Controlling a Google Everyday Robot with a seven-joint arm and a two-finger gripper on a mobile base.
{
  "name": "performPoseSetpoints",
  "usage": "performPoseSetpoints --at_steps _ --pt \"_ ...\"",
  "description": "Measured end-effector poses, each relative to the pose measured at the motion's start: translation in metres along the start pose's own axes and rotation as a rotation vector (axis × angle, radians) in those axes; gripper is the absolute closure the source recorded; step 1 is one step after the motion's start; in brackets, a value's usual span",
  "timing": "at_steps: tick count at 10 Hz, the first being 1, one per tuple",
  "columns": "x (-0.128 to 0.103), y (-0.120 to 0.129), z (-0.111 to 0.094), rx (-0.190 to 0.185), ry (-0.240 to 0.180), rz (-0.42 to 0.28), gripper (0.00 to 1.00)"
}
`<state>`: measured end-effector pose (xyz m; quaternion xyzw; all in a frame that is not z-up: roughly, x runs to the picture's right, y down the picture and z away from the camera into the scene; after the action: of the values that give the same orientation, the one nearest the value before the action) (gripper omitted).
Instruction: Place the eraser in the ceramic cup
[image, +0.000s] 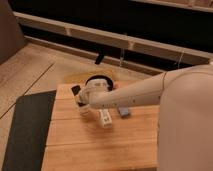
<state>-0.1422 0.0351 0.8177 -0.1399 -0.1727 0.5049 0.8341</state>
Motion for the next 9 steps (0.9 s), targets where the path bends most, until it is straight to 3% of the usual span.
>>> performPoseSetpoints --at_steps 3,8,9 --pt "-0.006 -0.003 0.006 -0.011 -0.009 -0.013 1.0" --pt "-0.002 -0.005 -0.01 0.002 -0.015 0.022 1.0" --pt "0.002 0.0 -0.014 -0.002 -0.017 0.036 0.96"
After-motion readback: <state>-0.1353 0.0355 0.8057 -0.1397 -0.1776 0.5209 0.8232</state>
